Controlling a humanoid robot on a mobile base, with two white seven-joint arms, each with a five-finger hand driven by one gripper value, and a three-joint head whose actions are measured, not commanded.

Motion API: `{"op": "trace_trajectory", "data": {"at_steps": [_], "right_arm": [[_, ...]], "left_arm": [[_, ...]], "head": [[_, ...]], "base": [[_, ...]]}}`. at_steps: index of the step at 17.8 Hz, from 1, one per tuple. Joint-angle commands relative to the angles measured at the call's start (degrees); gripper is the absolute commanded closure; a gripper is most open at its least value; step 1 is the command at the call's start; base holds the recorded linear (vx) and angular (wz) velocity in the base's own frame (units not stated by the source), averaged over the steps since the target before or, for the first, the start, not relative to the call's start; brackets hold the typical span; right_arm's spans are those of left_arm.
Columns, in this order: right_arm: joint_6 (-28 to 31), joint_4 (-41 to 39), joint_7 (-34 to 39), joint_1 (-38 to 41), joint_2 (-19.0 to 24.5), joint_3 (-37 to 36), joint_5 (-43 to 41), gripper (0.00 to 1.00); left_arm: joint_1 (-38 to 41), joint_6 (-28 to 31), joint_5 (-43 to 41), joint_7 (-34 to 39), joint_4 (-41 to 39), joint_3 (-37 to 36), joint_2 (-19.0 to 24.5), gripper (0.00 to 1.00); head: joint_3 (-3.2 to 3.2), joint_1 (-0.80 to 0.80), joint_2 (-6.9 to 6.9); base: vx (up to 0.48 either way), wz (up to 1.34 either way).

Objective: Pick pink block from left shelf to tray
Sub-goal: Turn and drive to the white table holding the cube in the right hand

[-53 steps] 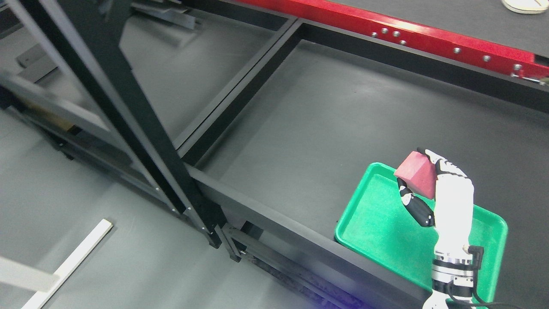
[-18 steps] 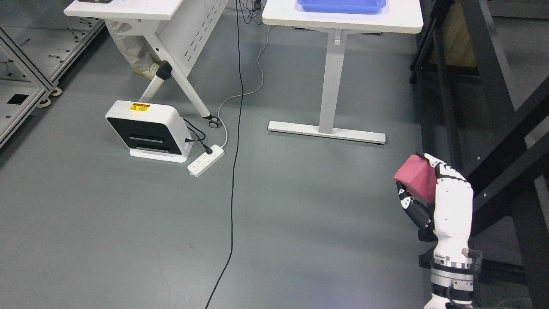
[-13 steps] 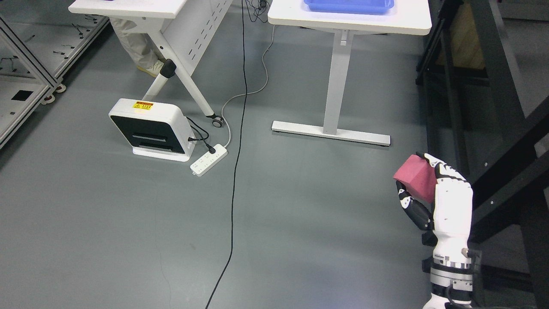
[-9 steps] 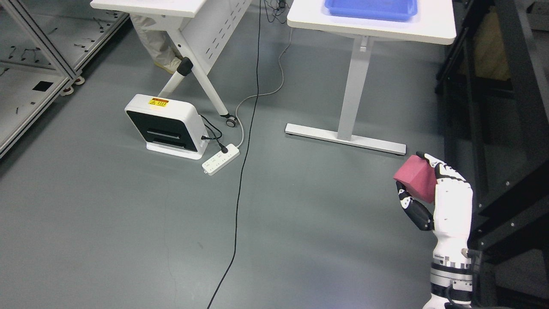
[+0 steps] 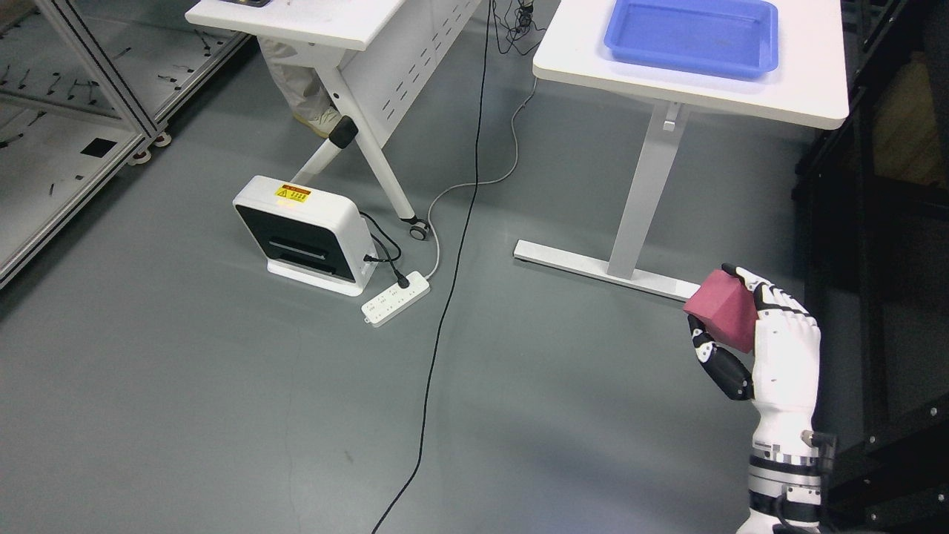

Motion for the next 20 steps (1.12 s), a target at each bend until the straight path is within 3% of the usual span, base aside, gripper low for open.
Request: {"op": "trace_trajectory", "data": {"at_steps": [1,20], "right_arm": [[0.0,0.0,0.0,0.0,-0.4,0.0,0.0,0.97],[0.0,0.0,0.0,0.1,-0.8,-0.1,0.0,0.97]], "left_arm": [[0.0,0.0,0.4,0.0,-1.0,0.0,1.0,0.0],[0.0,0.0,0.4,0.0,-1.0,0.0,1.0,0.0]], "head": [[0.0,0.0,0.0],[0.0,0.0,0.0]], "base": [[0.324,-0.14],[0.386,-0.07]]}}
